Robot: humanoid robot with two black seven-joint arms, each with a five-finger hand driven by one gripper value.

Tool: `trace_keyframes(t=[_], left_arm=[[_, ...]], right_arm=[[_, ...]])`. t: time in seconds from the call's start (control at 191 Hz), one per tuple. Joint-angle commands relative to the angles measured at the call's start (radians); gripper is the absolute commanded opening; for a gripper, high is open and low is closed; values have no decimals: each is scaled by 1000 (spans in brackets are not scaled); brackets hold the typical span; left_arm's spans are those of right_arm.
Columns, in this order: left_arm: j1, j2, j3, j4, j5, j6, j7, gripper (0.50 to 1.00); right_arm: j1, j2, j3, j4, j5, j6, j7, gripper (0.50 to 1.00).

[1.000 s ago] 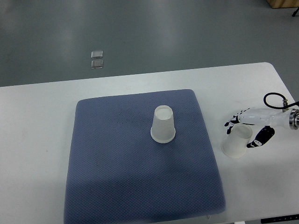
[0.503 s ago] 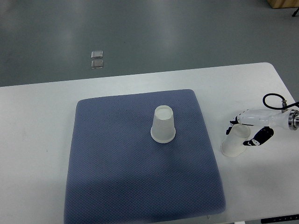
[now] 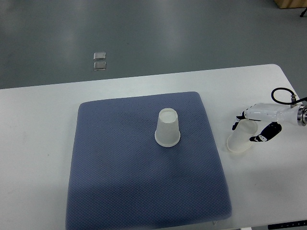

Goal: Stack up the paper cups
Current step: 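Lift the cup with the right hand toward the cup on the pad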

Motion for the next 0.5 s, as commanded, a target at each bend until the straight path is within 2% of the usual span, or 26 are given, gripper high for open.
trace_keyframes(t=[0.0, 0.497], left_arm=[[1, 0, 0, 0, 0, 0, 0, 1000], [-1, 0, 0, 0, 0, 0, 0, 1000]], right_arm=[[28, -6, 1, 0, 2, 11, 0, 646], [252, -13, 1, 25, 7, 178, -6, 650]])
